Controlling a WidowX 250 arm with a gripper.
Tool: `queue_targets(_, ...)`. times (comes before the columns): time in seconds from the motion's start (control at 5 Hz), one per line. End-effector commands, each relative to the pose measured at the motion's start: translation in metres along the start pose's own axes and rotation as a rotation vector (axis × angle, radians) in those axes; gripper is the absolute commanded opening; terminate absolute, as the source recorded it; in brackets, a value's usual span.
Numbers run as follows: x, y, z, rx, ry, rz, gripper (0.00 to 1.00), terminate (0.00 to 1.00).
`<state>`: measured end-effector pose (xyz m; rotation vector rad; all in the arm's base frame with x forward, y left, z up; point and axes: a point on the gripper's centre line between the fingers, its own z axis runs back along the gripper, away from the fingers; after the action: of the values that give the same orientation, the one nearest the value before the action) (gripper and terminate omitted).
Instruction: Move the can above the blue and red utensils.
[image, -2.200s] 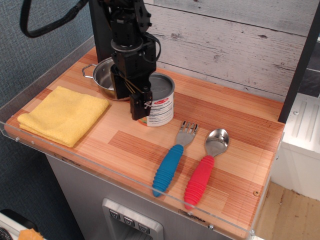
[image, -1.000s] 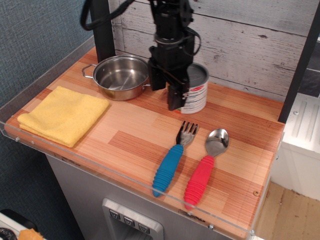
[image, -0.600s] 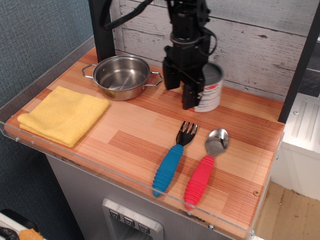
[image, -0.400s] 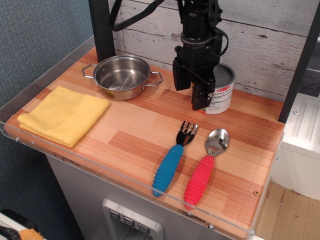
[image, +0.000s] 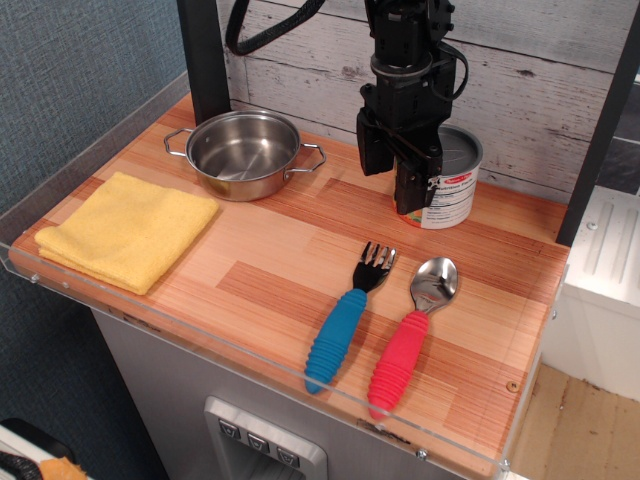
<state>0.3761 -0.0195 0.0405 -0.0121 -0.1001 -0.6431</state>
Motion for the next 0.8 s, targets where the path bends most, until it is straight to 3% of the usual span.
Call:
queue_targets(0.0, -0.005, 0.004, 0.04, 0.02, -0.089, 0.015, 1.0, 0.0)
queue_targets(0.6, -0.068, 0.024, 0.066, 0.037, -0.018, 0.382, 1.0, 0.0)
